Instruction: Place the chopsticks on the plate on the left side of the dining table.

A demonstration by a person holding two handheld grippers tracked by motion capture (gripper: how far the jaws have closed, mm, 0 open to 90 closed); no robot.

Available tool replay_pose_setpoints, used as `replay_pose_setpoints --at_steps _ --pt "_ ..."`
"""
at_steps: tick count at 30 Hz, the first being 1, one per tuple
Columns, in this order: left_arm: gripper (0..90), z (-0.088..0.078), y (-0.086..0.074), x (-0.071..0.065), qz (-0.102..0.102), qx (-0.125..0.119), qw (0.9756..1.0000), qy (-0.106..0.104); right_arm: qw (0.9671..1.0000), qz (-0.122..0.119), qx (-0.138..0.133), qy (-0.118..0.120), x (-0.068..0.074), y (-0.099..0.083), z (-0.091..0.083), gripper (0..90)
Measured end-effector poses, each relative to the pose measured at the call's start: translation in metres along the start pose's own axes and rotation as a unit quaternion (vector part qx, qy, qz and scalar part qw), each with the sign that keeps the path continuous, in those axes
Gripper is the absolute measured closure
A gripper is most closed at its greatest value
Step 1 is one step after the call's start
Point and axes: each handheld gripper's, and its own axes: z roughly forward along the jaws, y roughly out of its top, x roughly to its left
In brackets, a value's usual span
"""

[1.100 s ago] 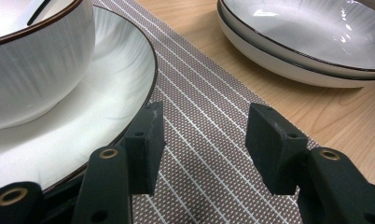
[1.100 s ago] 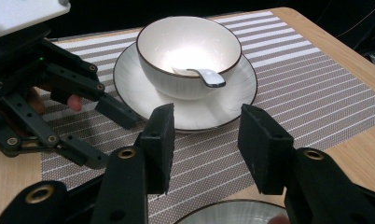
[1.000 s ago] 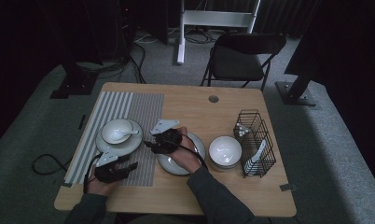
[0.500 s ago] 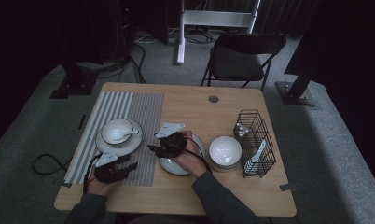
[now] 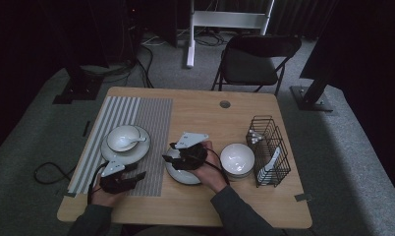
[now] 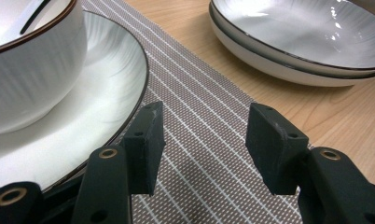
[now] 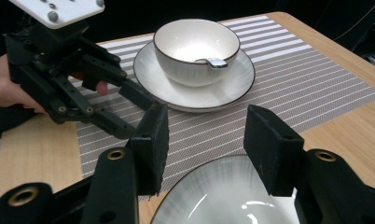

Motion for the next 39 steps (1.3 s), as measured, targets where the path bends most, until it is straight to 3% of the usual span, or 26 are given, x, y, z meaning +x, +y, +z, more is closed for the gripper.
replay_pose_setpoints --at_steps 30,39 --pt "48.4 0.001 0.023 -0.005 0.020 -0.010 0.9994 -0.028 0.9991 0.027 0.021 -0.024 -0.001 -0.049 -0.039 48.4" --pt "48.8 0.004 0.031 -0.007 0.023 -0.008 0.9991 -0.036 0.9992 0.023 0.026 -0.022 0.002 -0.059 -0.048 49.8"
